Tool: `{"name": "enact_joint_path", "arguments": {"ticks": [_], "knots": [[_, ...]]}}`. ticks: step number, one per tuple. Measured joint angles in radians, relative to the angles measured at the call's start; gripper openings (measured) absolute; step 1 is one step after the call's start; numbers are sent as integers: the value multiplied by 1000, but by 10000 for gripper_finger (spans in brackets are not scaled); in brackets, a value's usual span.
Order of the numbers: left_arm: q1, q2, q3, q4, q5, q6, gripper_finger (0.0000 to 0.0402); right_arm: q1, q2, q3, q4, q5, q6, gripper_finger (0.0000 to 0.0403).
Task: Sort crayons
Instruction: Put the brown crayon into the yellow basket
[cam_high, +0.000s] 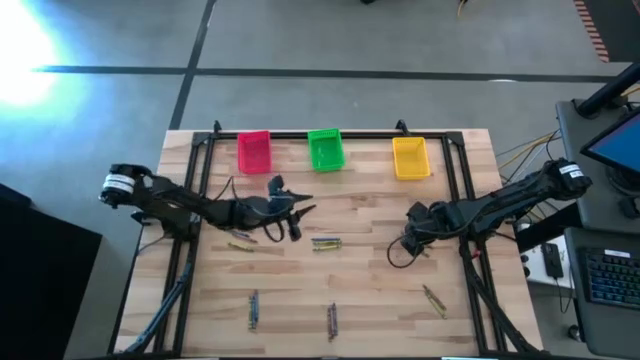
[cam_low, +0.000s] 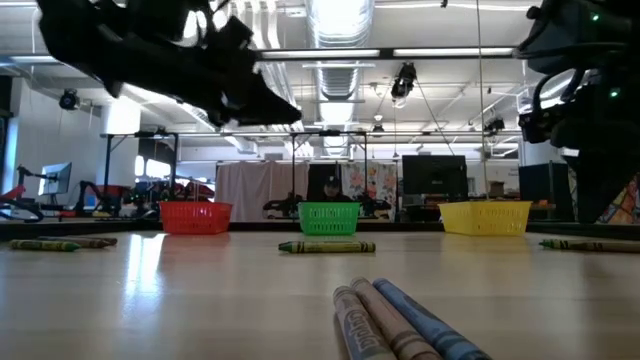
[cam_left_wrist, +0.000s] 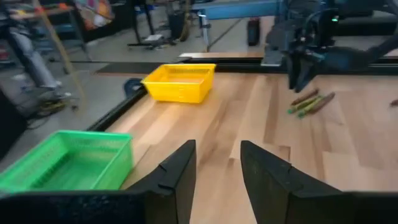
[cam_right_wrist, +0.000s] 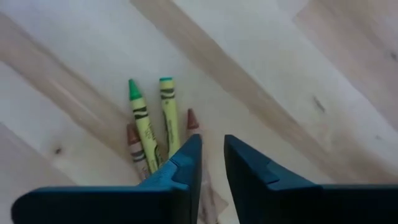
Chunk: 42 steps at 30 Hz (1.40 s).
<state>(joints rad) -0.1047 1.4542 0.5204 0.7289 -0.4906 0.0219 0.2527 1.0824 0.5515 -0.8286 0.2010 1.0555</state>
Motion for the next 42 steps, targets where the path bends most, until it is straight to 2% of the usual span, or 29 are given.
{"name": "enact_joint_path", "arguments": {"ticks": [5, 10, 16, 24, 29, 34, 39, 42], "knots": [[-122, -120, -61, 7, -130, 42, 79, 32, 0, 0, -3, -8, 24, 54], [-135, -161, -143, 8, -152, -61, 75, 31, 0, 0, -27, -17, -51, 54], [-133, -90, -227, 60, -222, -165, 74, 42, 0, 0, -21, -17, -86, 68], [-134, 3, -222, 71, -218, -202, 74, 44, 60, -5, -19, -43, -87, 119], [-134, 56, -200, 69, -218, -219, 74, 44, 120, -5, -19, -52, -102, 126], [-134, 103, -159, 71, -218, -220, 74, 44, 162, -2, -17, -53, -115, 108], [-134, 168, -92, 72, -216, -219, 74, 31, 181, -2, -13, -78, -146, 70], [-133, 223, -48, 65, -145, -219, 74, 11, 178, -2, -10, -108, -182, 35]]}}
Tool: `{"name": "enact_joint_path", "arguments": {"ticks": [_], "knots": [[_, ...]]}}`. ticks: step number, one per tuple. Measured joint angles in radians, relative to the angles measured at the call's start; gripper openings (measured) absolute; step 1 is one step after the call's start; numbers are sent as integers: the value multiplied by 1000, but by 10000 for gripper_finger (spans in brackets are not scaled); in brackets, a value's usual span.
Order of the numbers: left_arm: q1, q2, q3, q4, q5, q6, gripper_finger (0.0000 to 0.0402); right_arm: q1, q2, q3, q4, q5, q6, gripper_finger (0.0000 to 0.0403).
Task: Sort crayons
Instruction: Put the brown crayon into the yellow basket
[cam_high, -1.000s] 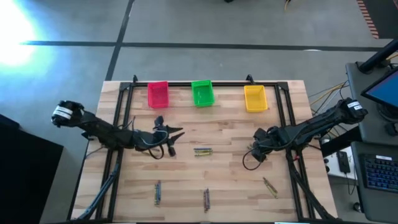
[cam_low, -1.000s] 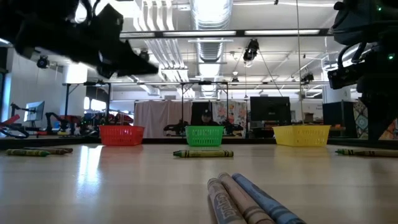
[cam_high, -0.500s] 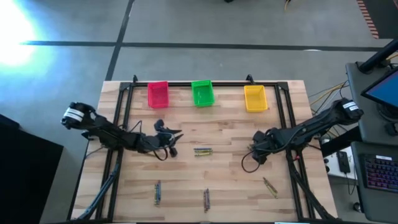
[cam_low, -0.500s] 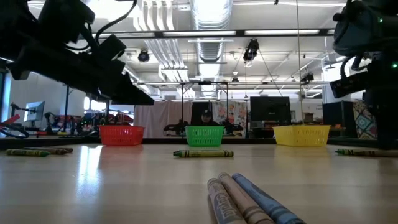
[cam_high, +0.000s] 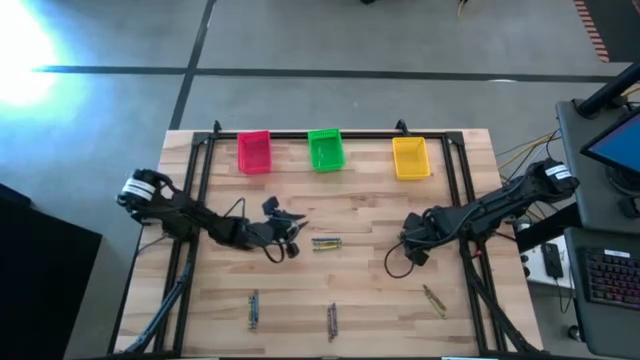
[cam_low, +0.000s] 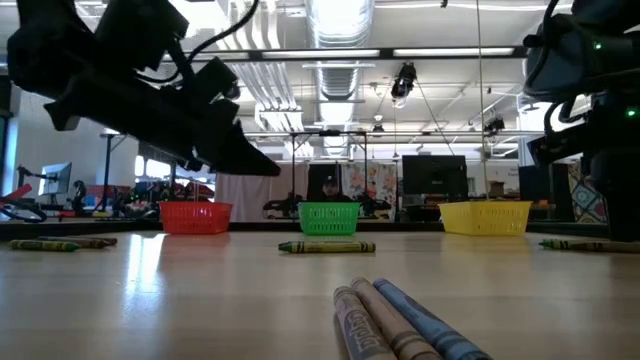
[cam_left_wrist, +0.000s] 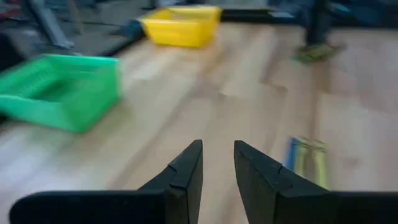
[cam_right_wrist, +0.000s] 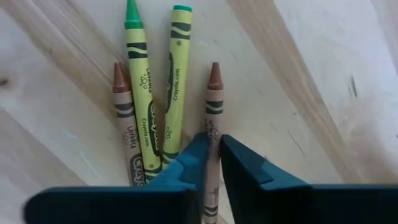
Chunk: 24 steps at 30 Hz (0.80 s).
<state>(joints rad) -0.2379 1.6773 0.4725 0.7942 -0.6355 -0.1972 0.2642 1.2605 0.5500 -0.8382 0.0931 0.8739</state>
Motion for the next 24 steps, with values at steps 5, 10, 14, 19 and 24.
{"name": "enact_joint_path", "arguments": {"ticks": [5, 10, 14, 19, 24], "knots": [[-1, 109, 82, -20, 71, 6, 74, -25, -24, -1, -7, -13, -26, 13], [0, 160, 149, -108, 127, 5, 74, -39, -63, 24, -71, -24, -28, 12], [-1, 162, 185, -165, 142, 13, 74, -38, -95, 103, -140, -6, -25, 12], [-1, 124, 184, -175, 143, 30, 75, -90, -112, 204, -152, 116, -94, 12], [-1, 77, 175, -177, 137, 32, 75, -262, -104, 273, -102, 311, -199, 12]]}}
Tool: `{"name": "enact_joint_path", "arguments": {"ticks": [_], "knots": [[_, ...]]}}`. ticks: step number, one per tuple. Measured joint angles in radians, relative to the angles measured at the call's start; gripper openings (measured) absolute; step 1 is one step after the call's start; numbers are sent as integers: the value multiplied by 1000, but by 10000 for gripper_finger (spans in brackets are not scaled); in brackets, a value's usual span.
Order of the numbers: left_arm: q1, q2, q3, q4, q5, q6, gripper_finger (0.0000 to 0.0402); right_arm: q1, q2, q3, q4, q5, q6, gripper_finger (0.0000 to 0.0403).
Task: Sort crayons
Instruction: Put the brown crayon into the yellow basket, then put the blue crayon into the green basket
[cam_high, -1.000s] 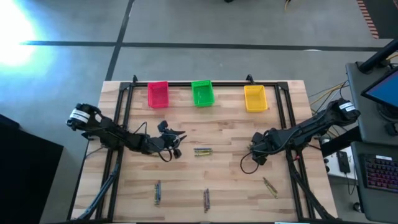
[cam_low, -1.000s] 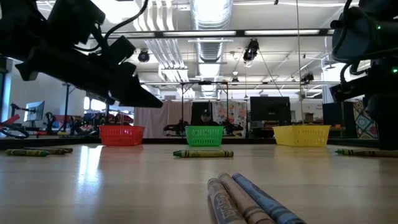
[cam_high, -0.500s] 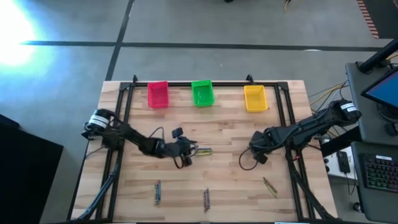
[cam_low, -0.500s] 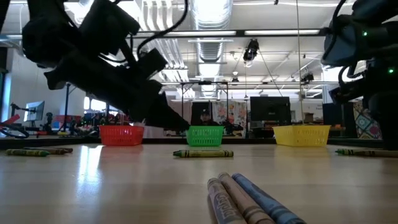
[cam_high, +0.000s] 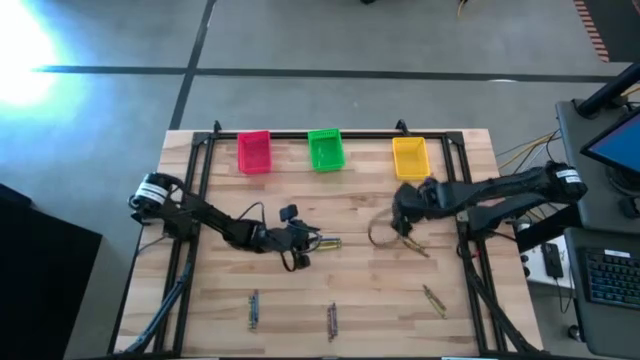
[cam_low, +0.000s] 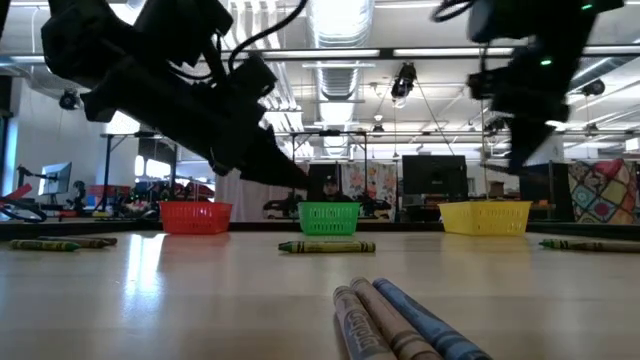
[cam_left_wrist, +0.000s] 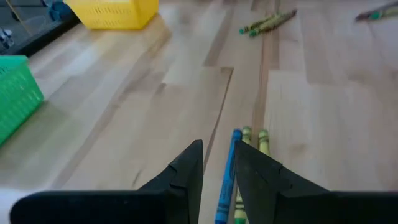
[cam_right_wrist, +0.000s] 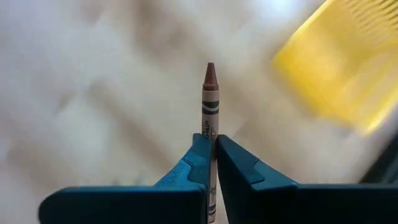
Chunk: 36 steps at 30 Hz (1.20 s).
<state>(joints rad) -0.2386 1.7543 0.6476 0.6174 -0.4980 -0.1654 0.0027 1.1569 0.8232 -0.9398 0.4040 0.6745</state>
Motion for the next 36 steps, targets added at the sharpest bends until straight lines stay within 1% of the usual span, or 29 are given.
{"name": "enact_joint_path", "arguments": {"ticks": [3, 6, 9, 12, 14, 16, 19, 22, 25, 28, 31, 36], "knots": [[0, -25, -2, 1, 0, 17, 75, -158, 14, 36, 53, 52, -95, 13], [0, -44, -2, 0, 3, 43, 75, -330, 31, 61, 109, 44, -184, 13], [0, -56, -2, 2, 12, 73, 75, -482, 55, 69, 138, 40, -238, 13], [1, -68, -23, 0, 12, 82, 75, -597, 79, 59, 172, 39, -257, 13], [1, -78, -36, -2, 12, 81, 75, -642, 98, 43, 178, 10, -277, 16], [1, -87, -39, -1, 31, 80, 75, -665, 121, 31, 201, -17, -294, 28], [1, -94, -39, 0, 73, 79, 75, -673, 154, 26, 234, -19, -304, 63], [1, -94, -39, -1, 72, 59, 75, -673, 180, 27, 265, -14, -307, 103], [3, -95, -39, -2, 37, 24, 82, -672, 187, 28, 261, -15, -316, 131], [3, -118, -40, -10, 10, 23, 98, -655, 167, 28, 215, -70, -345, 141], [3, -166, -42, -55, 9, 34, 122, -616, 124, 14, 221, -139, -348, 143], [3, -237, -64, -94, 19, 59, 165, -519, 15, -34, 356, -142, -339, 143]]}}
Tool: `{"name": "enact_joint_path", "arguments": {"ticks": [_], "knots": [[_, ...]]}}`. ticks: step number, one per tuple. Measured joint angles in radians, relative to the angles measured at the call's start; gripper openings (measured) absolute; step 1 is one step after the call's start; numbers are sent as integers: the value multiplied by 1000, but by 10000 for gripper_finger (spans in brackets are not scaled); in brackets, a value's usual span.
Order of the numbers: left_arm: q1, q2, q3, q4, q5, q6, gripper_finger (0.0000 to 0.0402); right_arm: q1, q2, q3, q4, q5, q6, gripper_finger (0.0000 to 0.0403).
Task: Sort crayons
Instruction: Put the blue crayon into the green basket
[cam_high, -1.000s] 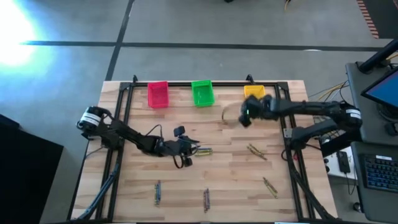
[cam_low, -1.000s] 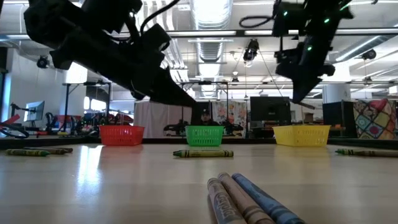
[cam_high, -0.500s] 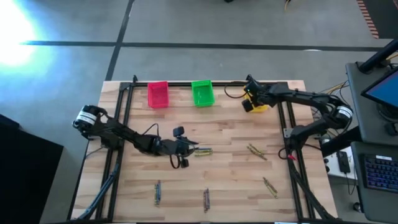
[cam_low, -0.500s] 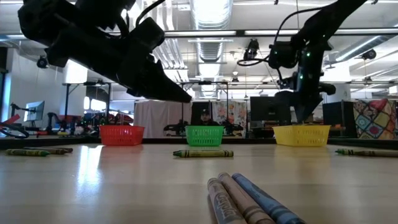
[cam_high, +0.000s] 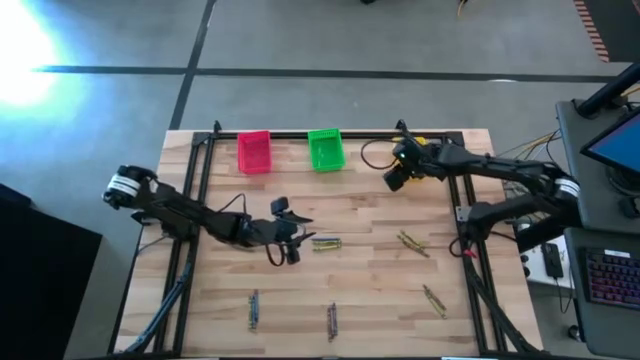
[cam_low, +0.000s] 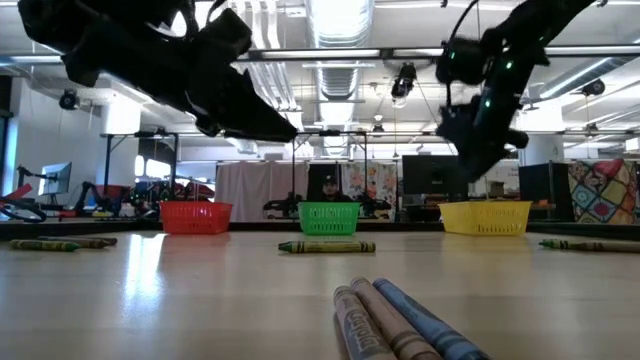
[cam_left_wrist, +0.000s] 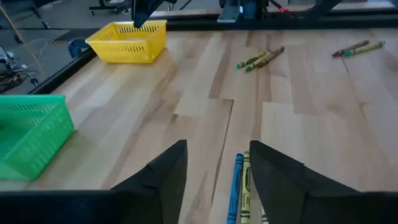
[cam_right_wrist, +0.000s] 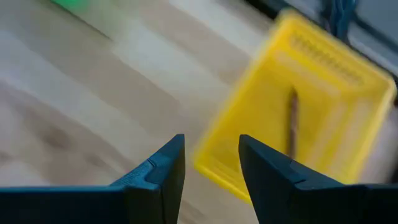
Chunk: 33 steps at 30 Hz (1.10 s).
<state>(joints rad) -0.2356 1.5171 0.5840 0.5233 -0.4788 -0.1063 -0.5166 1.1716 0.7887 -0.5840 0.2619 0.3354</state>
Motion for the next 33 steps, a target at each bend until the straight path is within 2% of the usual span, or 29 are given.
{"name": "enact_joint_path", "arguments": {"ticks": [6, 10, 14, 17, 21, 27, 33], "knots": [[-2, 3, -44, 0, 219, 94, 184, 215, -149, -55, 129, 0, 73, 143], [0, 42, -58, -4, 179, 65, 184, 427, -215, -162, 295, 0, 172, 143], [0, 54, -64, -4, 152, 58, 184, 600, -204, -297, 594, 6, 192, 143], [0, 54, -59, -3, 150, 68, 184, 655, -125, -365, 827, 17, 181, 143], [2, 54, -37, 2, 149, 128, 184, 644, 49, -354, 978, 17, 150, 143], [2, 54, 8, 8, 169, 223, 172, 619, 336, -164, 975, -106, 103, 144], [7, 54, 16, 8, 172, 232, 161, 604, 530, 29, 784, -116, 61, 144]]}}
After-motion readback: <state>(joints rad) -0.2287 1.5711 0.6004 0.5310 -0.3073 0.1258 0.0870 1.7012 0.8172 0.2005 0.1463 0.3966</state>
